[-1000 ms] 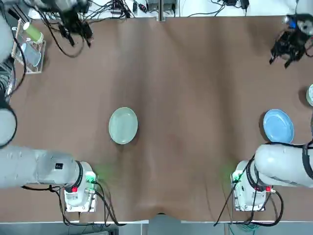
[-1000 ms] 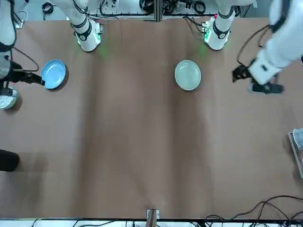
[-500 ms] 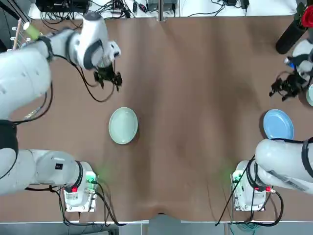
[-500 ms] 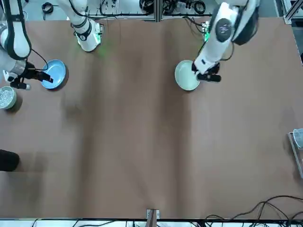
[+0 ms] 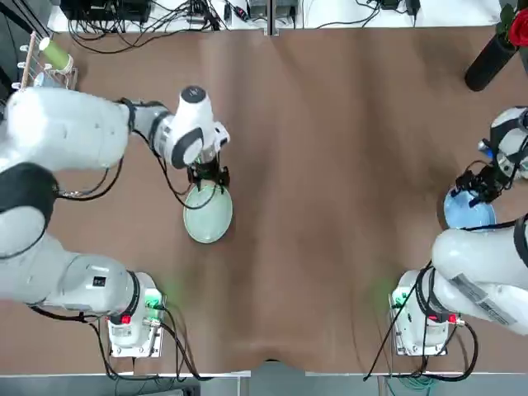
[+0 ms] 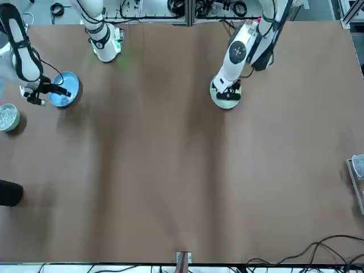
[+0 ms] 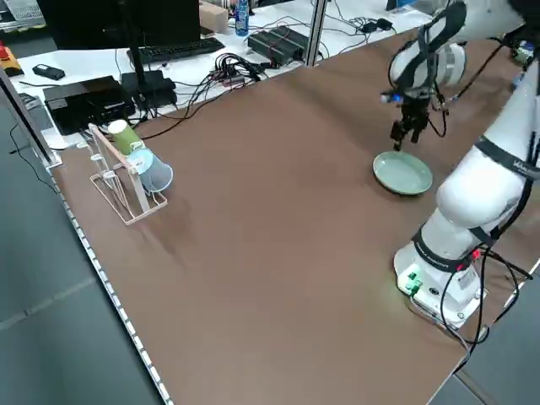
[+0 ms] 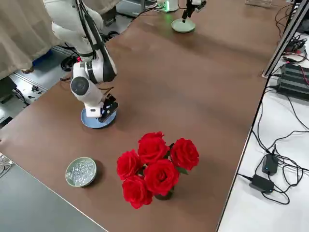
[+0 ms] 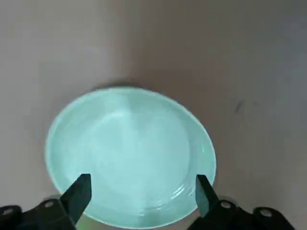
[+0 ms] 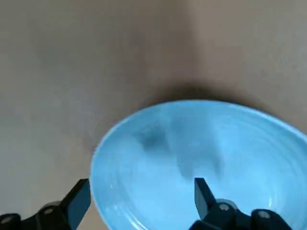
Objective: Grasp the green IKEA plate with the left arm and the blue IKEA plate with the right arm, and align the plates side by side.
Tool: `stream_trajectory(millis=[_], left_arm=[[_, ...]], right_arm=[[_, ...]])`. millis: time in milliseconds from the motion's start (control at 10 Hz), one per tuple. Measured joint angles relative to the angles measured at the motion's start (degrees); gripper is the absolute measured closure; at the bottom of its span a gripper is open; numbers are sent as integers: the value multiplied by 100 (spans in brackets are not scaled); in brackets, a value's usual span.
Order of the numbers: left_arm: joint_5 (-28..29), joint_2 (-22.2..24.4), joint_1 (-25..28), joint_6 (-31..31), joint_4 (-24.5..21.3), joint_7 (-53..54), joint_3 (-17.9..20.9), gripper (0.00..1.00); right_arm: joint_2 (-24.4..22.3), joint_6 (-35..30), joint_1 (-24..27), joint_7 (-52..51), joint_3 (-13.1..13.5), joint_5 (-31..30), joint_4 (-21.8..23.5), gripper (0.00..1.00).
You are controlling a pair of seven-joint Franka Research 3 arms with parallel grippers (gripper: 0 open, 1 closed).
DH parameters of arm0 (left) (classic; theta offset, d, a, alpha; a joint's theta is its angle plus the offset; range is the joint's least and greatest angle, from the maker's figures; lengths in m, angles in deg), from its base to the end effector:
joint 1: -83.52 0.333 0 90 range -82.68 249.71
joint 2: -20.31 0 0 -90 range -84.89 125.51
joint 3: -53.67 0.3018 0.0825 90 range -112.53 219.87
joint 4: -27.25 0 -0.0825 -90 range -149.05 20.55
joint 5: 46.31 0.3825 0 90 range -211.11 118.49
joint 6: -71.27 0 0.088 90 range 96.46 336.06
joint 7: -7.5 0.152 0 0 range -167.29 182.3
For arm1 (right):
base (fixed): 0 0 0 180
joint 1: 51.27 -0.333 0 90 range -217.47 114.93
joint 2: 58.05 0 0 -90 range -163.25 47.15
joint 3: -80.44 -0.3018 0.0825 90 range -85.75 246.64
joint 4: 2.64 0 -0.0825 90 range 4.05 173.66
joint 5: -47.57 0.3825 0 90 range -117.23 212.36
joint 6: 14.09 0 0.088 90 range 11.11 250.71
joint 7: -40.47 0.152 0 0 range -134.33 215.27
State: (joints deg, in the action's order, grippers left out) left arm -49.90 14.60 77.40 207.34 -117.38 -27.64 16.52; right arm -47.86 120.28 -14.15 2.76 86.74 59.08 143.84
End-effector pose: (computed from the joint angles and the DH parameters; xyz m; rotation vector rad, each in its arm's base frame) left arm 0.3013 -0.2990 0.1735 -3.0466 0.1467 0.3687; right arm 0.2850 -0.2614 0.1235 -2.7754 0.3777 0.3271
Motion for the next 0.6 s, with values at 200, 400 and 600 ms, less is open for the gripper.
stream_trajectory(millis=[200,400,600], left_arm=[[856,-730,-47,318,74,-773,0,6],[1412,-1425,-38,404,500,-1265,29,6],[1503,-1848,-34,410,1043,-1354,47,5]], right_arm=[[86,-2,-31,-61,-71,284,-7,4],[285,30,-265,-519,-120,1161,9,4],[588,170,-461,-1107,-123,1922,-8,4]])
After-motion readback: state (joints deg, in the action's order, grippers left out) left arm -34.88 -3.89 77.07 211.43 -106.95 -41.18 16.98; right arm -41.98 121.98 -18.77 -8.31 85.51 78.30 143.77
